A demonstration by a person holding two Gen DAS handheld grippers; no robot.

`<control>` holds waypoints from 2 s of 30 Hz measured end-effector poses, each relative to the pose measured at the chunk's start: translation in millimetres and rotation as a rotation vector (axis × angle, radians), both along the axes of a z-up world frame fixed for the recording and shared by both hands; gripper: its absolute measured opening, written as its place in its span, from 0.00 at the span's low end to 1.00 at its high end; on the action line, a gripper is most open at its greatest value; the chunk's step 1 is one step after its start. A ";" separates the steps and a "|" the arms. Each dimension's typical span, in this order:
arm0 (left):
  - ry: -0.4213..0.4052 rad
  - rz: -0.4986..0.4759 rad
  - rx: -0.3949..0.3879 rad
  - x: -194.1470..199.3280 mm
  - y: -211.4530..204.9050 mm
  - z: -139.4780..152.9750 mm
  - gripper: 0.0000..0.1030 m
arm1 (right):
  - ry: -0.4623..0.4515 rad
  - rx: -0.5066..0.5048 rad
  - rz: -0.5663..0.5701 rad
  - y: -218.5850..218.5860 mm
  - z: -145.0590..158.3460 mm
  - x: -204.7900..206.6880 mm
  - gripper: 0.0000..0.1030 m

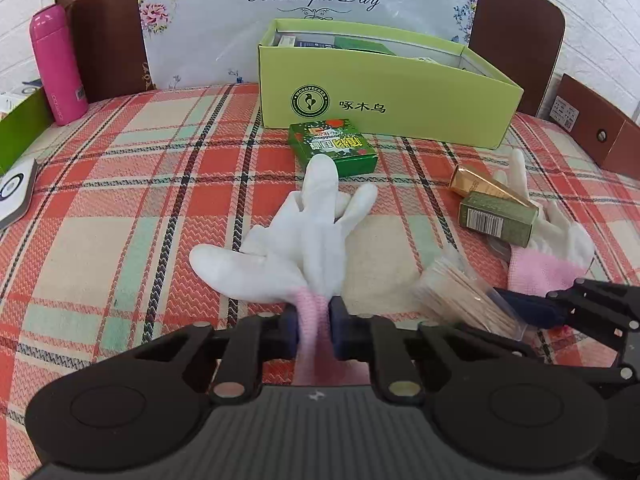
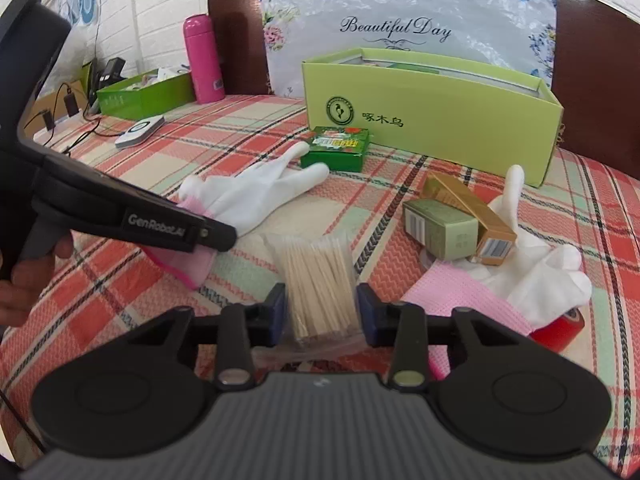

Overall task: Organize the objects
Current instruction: 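Grasp the white-pink glove cuff with the left gripper while the right grasps the cotton swab bag, then lower the glove and swab bag into the lime-green box, release both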

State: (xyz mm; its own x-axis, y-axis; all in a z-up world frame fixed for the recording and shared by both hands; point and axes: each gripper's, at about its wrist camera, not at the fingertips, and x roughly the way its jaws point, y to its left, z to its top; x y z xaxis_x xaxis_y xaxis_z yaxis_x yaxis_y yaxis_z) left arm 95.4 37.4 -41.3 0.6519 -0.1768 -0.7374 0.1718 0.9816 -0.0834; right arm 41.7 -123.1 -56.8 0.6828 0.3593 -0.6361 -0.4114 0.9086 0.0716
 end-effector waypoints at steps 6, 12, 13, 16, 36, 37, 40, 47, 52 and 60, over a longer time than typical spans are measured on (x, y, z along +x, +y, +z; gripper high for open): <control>-0.026 -0.017 -0.075 -5.7 -1.4 18.8 0.10 | 0.025 0.080 -0.004 -14.0 14.8 -0.5 0.24; -0.136 -0.081 -0.109 -2.6 -16.1 59.6 0.10 | -0.080 0.135 -0.058 -35.1 54.0 6.2 0.24; -0.153 -0.092 -0.114 -0.3 -19.7 66.3 0.10 | -0.100 0.139 -0.073 -39.1 60.2 9.1 0.24; -0.207 -0.122 -0.126 10.4 -32.5 87.2 0.10 | -0.155 0.139 -0.109 -50.5 77.5 21.2 0.24; -0.239 -0.174 -0.253 156.5 -97.1 125.7 0.10 | -0.320 -0.011 -0.301 -88.6 98.4 165.2 0.24; -0.229 -0.175 -0.248 163.3 -98.4 121.6 0.10 | -0.321 -0.024 -0.301 -88.2 94.8 173.1 0.24; -0.195 -0.175 -0.234 184.1 -101.1 107.7 0.10 | -0.321 -0.055 -0.288 -86.7 83.9 193.1 0.24; -0.253 -0.097 -0.126 193.3 -97.6 83.8 0.81 | -0.380 -0.154 -0.249 -79.7 59.9 197.1 0.79; -0.239 -0.100 -0.150 183.9 -87.0 87.3 0.81 | -0.342 -0.144 -0.265 -81.9 57.1 191.9 0.87; -0.247 -0.046 -0.128 134.5 -83.8 114.5 0.81 | -0.336 -0.038 -0.297 -91.0 85.2 146.8 1.00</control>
State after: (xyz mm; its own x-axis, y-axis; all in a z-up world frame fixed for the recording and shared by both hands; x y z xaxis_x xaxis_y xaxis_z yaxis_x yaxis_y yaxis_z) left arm 230.0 -46.4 73.2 0.7985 -0.2915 -0.5268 0.2463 0.9566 -0.1560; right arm 188.5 -214.1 28.4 0.9238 0.0966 -0.3705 -0.1266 0.9903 -0.0573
